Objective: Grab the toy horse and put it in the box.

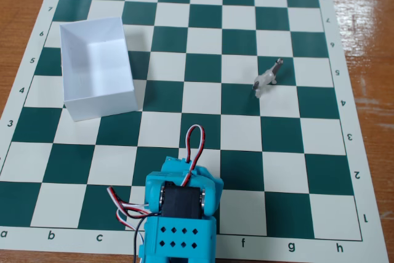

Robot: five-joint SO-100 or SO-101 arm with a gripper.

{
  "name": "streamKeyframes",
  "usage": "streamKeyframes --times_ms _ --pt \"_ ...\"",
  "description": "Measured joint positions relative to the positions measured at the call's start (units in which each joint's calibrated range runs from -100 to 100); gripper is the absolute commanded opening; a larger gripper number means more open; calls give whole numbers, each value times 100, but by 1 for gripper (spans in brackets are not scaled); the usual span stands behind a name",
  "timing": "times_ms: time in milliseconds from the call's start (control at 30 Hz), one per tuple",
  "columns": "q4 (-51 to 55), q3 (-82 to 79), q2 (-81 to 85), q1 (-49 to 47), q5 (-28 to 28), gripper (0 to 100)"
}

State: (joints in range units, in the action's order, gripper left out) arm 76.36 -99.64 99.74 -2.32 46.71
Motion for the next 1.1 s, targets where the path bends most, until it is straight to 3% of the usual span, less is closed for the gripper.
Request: streamKeyframes --times_ms 1100 --pt "-350 -9 -706 105 156 0"
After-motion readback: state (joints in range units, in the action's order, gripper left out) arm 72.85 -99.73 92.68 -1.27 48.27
